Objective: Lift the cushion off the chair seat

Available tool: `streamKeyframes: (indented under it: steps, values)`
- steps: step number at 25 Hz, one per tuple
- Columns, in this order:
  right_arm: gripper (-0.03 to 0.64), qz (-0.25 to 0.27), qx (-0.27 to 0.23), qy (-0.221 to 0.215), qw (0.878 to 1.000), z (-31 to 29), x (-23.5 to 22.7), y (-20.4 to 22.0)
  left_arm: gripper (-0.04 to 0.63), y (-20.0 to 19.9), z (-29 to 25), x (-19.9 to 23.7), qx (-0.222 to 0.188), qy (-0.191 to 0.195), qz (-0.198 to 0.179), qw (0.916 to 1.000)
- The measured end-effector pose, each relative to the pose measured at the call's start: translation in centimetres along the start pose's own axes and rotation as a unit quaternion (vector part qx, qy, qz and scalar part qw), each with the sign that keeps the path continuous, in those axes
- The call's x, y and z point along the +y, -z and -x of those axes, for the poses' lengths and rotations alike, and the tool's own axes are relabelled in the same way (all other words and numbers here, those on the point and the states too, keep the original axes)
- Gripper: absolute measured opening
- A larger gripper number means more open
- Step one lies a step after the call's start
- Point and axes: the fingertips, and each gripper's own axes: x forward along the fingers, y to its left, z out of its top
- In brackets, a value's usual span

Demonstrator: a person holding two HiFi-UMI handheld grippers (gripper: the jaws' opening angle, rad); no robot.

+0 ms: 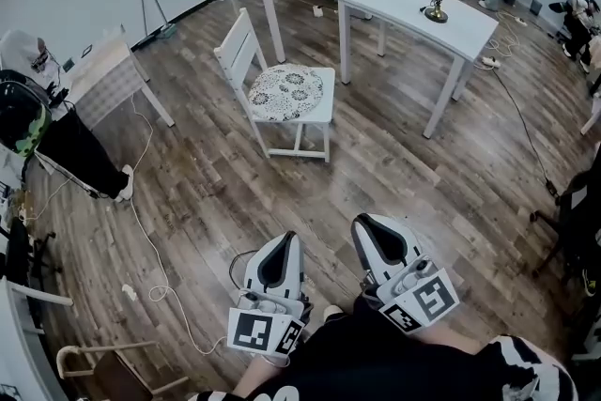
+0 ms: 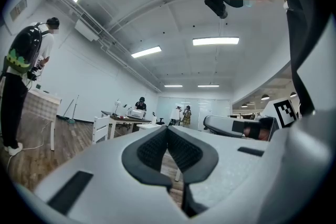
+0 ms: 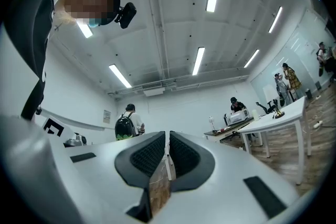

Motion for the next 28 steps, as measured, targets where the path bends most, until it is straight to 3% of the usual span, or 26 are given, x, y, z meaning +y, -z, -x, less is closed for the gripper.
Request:
streamKeyframes:
  steps: [13, 28]
  values:
    - [0.04, 0.007, 0.008, -0.003, 1.0, -2.7, -1.8, 1.2, 0.0, 1.0, -2.7, 2.4, 0.001, -0.006, 0.018, 0.9998]
    - [0.04, 0.0, 0.014, -0.033, 0.999, -14.0, -11.4, 1.5, 0.0, -0.8, -15.7, 8.1, -0.013, -0.022, 0.001, 0.9997]
